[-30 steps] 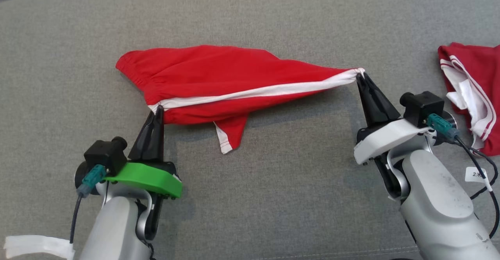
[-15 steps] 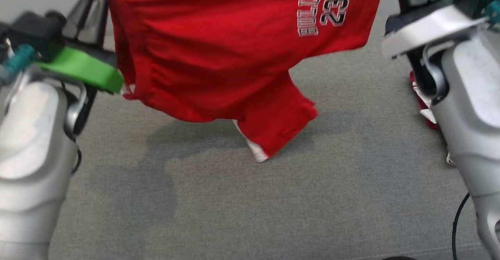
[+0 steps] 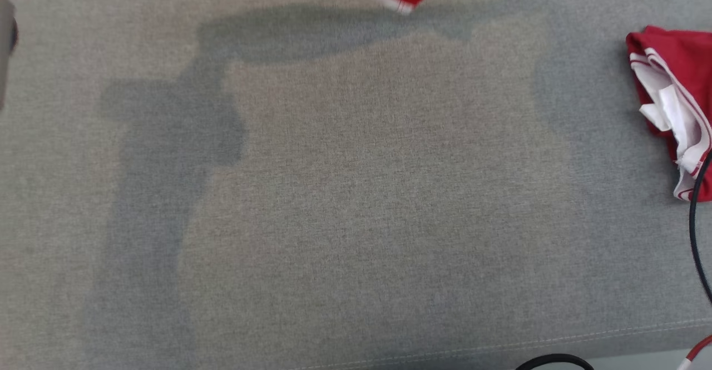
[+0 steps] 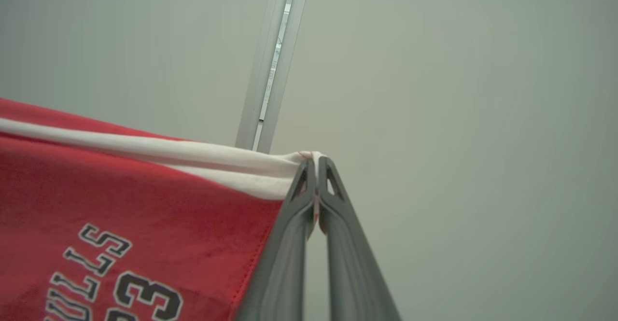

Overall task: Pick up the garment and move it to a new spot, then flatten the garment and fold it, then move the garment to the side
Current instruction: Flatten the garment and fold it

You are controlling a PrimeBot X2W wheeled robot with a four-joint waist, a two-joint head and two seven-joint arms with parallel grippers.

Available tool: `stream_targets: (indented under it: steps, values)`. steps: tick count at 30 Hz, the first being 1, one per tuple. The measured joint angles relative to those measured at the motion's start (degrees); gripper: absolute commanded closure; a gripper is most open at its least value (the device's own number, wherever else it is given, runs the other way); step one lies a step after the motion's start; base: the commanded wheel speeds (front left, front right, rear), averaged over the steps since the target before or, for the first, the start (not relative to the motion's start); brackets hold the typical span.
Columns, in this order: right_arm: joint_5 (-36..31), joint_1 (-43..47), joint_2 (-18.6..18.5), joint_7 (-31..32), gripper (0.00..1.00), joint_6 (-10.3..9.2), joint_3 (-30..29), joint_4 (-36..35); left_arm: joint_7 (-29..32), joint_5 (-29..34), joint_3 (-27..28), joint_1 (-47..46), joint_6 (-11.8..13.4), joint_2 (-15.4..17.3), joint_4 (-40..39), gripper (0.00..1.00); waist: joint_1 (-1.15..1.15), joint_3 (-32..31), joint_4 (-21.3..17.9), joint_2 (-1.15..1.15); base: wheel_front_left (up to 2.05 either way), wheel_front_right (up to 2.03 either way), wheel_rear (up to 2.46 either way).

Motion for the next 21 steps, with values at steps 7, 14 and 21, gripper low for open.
stream_targets:
  steps: [7,14,21]
  values:
    - [-7.0,-10.3,0.5,-0.9,1.00,0.05,-5.9,5.3,-1.1,2.4,1.0,-10.1,0.3,-1.6,2.6,1.00,0.00,8.5,-0.2,0.00,0.00,0.00,0.00]
    - [-7.5,-6.7,2.1,-1.0,1.00,0.07,-5.9,4.7,-1.3,0.3,4.5,-4.7,0.3,-2.3,3.0,1.00,0.00,14.5,-0.4,0.00,0.00,0.00,0.00]
    - [0.9,12.6,1.1,-1.0,1.00,0.05,-2.5,-5.7,-1.3,-4.6,8.5,13.0,0.2,-6.7,4.5,1.00,0.00,16.7,-0.2,0.00,0.00,0.00,0.00]
